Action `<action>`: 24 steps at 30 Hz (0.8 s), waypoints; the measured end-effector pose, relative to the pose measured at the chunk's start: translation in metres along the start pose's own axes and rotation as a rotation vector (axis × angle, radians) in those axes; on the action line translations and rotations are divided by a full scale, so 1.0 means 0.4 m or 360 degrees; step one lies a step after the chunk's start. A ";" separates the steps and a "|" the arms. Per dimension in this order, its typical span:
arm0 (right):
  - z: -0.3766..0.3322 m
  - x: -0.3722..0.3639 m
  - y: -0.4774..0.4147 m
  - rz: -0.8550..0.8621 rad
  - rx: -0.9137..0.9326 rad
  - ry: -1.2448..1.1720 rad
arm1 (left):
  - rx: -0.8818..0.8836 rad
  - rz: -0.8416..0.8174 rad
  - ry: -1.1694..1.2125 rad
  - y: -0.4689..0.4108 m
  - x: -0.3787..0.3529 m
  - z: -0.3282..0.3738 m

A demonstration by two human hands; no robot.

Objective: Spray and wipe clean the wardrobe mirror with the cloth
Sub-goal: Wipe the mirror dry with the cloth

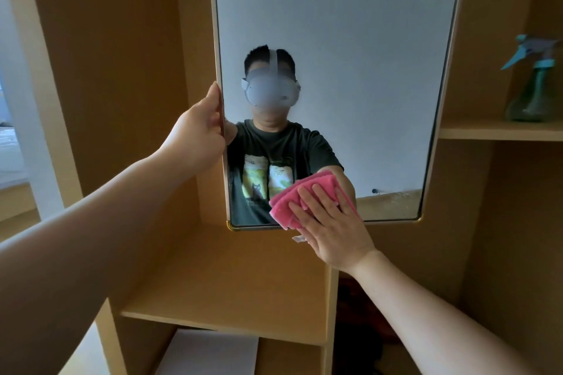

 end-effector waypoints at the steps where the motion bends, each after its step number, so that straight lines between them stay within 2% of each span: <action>1: 0.009 -0.001 0.008 0.0007 -0.0009 0.0004 | -0.0007 -0.0004 -0.0011 0.000 -0.001 0.001; 6: 0.063 -0.014 0.062 -0.0019 -0.0084 0.0034 | -0.0026 0.0018 0.0014 -0.005 -0.001 0.002; 16: 0.204 -0.037 0.199 -0.0205 -0.0232 0.0120 | 0.0124 0.0115 0.0016 -0.007 0.003 -0.028; 24: 0.254 -0.036 0.253 -0.0314 -0.0273 0.0126 | 0.0054 0.0129 -0.0099 0.004 0.010 -0.005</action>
Point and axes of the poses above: each hand's wrist, its own y-axis away from the middle knuckle, its own x-axis out of the back of the hand, z = x × y, the point moved 9 cm from there along -y, towards the middle knuckle, and after that the axes turned 10 degrees about y, right-handed, at the moved point
